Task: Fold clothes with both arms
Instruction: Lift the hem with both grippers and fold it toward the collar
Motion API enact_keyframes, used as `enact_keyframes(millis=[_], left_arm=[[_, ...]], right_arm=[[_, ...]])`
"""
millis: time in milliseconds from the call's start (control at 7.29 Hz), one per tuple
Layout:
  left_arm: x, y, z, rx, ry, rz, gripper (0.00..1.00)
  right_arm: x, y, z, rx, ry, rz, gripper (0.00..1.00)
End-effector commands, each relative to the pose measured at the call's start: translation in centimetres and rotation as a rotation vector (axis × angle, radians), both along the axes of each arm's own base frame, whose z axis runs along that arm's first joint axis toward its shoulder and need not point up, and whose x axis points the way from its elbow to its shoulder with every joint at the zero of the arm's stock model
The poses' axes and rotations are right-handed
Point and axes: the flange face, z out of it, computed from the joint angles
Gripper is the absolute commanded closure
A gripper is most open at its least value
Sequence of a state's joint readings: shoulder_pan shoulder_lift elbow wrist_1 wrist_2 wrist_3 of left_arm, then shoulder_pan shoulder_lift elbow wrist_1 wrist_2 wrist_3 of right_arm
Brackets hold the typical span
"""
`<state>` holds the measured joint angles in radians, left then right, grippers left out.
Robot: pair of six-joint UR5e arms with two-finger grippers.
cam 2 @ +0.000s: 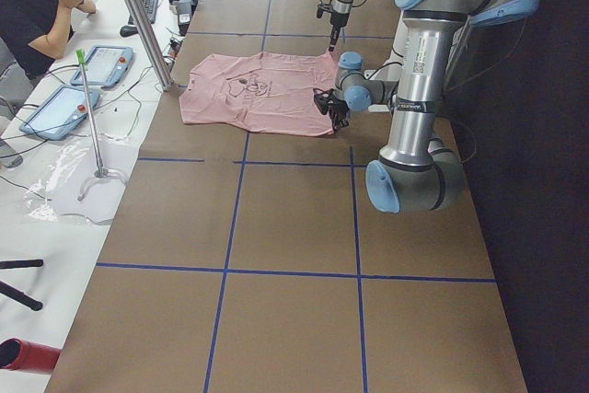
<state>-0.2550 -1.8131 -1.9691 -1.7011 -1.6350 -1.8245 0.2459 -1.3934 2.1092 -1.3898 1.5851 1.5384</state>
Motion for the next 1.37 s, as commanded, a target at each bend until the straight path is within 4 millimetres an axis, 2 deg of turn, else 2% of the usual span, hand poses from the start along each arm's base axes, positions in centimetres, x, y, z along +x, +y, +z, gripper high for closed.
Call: enact_keyframes(millis=[0, 274, 412, 686, 823, 960, 1098, 1235], left_arm=[[-1.2, -0.1, -1.6, 0.008, 0.035, -0.008, 1.00], [-3.1, 1.0, -3.9, 0.003, 0.019, 0.006, 1.00], [-3.6, 2.6, -5.4, 0.001, 0.016, 0.035, 1.00], [-3.1, 7.0, -9.1, 0.002, 0.047, 0.120, 1.00], [-4.1, 8.8, -10.6, 0.004, 0.062, 0.154, 1.00], [-5.6, 9.1, -11.4, 0.001, 0.053, 0.159, 1.00], [-6.4, 9.0, -11.9, 0.008, 0.050, 0.163, 1.00], [-6.7, 8.6, -11.8, 0.003, 0.043, 0.164, 1.00]], right_arm=[[0.8, -0.4, -0.6, -0.023, -0.019, -0.019, 1.00], [3.6, -1.2, -1.6, -0.072, -0.062, -0.053, 1.00], [5.0, -0.6, -1.7, -0.079, -0.069, -0.064, 1.00], [7.3, 2.1, -2.0, -0.119, -0.086, -0.144, 1.00], [8.6, 4.3, -2.6, -0.124, -0.101, -0.196, 1.00], [9.7, 5.5, -3.4, -0.119, -0.119, -0.218, 1.00], [9.4, 5.5, -3.5, -0.119, -0.120, -0.222, 1.00], [9.6, 4.6, -3.9, -0.111, -0.132, -0.202, 1.00]])
